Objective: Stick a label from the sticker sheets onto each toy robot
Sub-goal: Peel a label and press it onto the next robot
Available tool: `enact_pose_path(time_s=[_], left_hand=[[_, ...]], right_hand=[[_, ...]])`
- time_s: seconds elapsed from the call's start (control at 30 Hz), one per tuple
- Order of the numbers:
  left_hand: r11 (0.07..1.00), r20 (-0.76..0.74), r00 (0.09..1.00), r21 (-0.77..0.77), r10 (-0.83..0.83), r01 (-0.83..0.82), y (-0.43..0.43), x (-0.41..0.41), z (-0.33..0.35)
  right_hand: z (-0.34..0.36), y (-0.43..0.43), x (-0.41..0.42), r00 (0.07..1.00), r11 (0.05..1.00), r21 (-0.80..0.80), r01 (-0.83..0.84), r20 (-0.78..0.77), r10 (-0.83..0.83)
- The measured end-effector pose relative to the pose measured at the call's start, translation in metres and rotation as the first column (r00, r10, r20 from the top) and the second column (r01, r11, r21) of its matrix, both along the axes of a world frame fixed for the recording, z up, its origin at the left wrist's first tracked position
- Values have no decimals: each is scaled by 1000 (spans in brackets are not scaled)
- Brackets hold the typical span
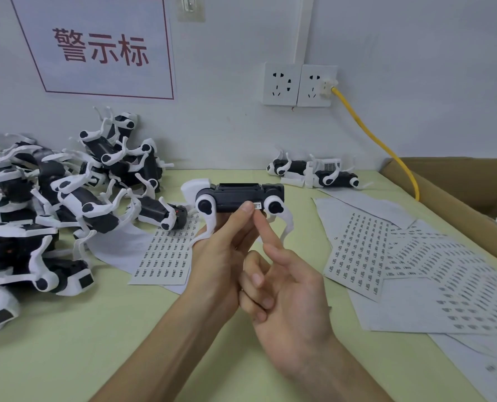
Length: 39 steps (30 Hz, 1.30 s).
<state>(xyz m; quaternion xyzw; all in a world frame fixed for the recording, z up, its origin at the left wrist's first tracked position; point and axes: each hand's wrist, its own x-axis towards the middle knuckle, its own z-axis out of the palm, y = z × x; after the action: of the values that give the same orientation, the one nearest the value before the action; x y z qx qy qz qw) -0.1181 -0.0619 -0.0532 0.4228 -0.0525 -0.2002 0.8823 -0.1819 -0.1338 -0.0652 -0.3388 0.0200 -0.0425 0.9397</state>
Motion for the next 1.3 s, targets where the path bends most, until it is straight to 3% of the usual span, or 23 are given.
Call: enact_pose_path(time_s=[0.3,0.7,0.8,0.87,0.93,1.03,1.1,1.13,1.17,1.23,1.3], left_hand=[[1000,17,1000,15,24,-24,0,1,-2],[977,42,978,45,206,-208,-4,7,-6],[980,43,980,30,195,-196,-4,8,-5],[979,19,979,-6,203,-202,-5,8,-4],[975,36,975,-41,220,-218,-5,9,-4],[967,86,965,-76,247,-241,-6,10,-5],[969,105,965,-90,238,-229,-7,10,-6],[972,120,966,-87,228,-218,-6,10,-7],[976,137,967,-80,213,-204,-7,9,-8],[981,162,968,-65,190,-182,-7,9,-11],[979,158,966,-53,203,-197,-7,12,-14]], right_hand=[[1,-1,0,1000,1000,9,-13,5,13],[-2,0,-1,1000,1000,19,16,-25,-16],[-3,2,-5,999,989,-140,50,-5,-51],[-1,4,-11,994,929,-355,105,57,-90],[5,-1,-17,959,797,-543,263,238,-155],[23,-26,-10,798,440,-667,602,529,-290],[34,-50,6,757,192,-743,641,571,-318],[38,-59,16,781,118,-792,599,545,-305],[39,-67,25,819,99,-836,540,495,-290],[31,-76,36,877,178,-873,455,404,-259],[21,-79,38,880,226,-859,460,408,-241]])
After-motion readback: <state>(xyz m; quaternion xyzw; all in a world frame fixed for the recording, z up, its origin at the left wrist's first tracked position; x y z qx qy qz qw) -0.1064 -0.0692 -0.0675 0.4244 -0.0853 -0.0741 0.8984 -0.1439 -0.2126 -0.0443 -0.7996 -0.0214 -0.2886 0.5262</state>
